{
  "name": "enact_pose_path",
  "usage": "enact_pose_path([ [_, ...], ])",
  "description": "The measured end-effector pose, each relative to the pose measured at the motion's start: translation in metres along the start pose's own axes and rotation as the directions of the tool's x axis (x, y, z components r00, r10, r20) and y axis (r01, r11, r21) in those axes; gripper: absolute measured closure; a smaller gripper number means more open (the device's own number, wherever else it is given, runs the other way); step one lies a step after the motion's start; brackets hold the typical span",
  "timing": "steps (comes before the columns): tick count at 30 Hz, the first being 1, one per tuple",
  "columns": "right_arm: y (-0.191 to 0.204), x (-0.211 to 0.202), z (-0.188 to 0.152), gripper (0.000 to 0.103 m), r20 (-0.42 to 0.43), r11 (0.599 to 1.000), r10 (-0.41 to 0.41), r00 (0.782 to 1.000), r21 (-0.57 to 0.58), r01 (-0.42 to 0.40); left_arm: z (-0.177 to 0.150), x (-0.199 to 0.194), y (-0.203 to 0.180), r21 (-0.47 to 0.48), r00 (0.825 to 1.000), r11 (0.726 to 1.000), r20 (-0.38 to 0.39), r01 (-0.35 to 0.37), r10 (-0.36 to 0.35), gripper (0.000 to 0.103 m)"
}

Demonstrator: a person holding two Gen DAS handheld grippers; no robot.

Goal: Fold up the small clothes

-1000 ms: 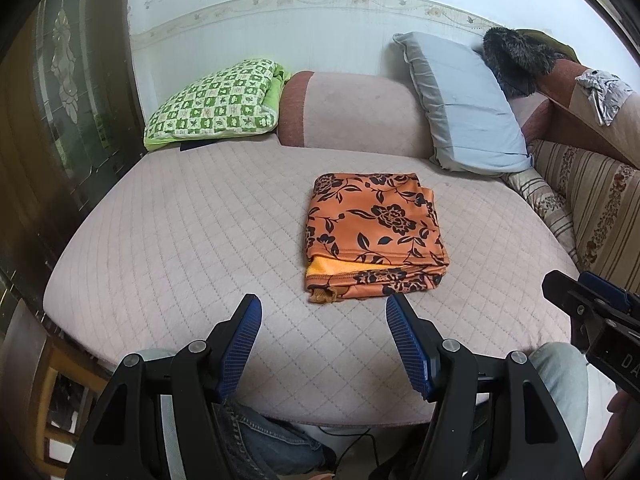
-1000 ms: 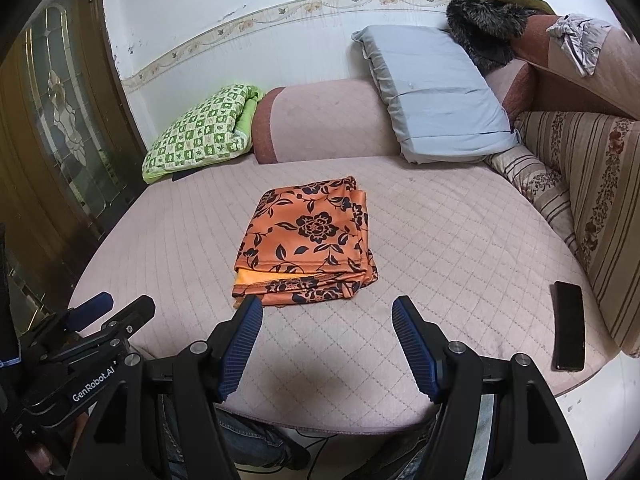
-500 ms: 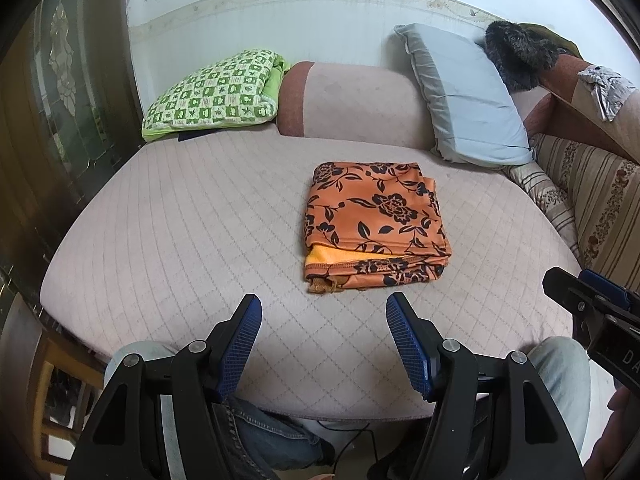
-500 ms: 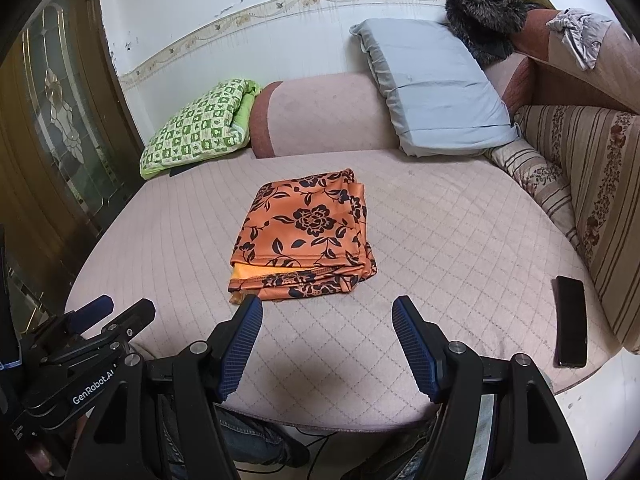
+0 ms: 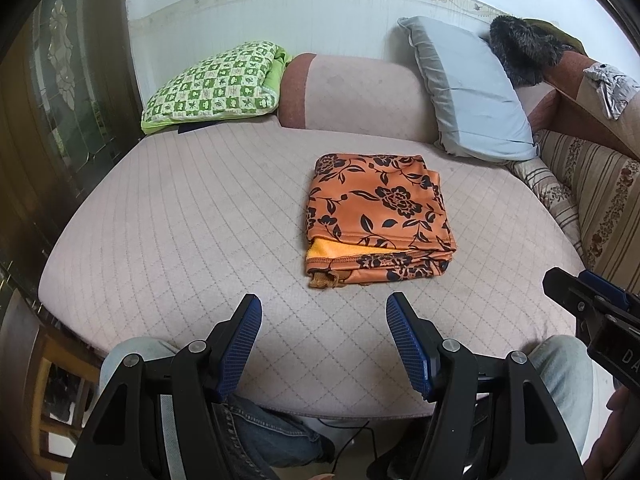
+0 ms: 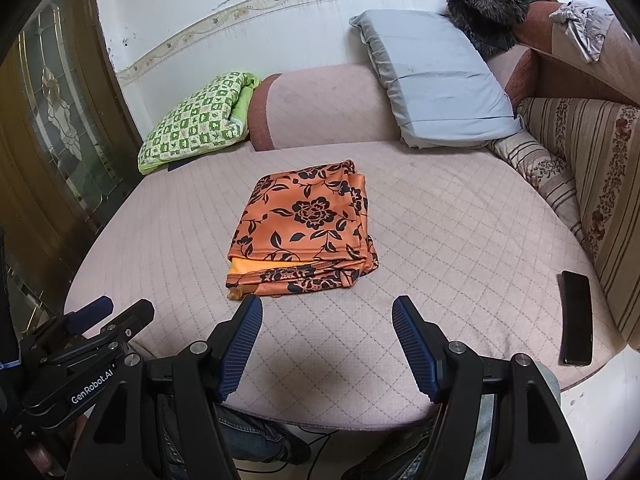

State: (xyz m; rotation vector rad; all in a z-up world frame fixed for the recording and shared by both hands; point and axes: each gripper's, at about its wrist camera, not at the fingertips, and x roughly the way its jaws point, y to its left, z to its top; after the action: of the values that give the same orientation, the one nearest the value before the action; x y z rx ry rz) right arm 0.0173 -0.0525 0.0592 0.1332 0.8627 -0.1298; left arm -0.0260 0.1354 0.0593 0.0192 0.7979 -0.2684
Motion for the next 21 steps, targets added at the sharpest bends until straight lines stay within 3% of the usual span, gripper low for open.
enact_pose_path([
  [21, -0.0003, 0.0061, 0.0018, 0.034, -0.005, 1.000, -0.007, 1.000, 0.005, 0.007, 0.0015, 0.0092, -0.0026, 0.006, 1.000, 1.000, -0.012, -0.002, 0.002, 0.038],
])
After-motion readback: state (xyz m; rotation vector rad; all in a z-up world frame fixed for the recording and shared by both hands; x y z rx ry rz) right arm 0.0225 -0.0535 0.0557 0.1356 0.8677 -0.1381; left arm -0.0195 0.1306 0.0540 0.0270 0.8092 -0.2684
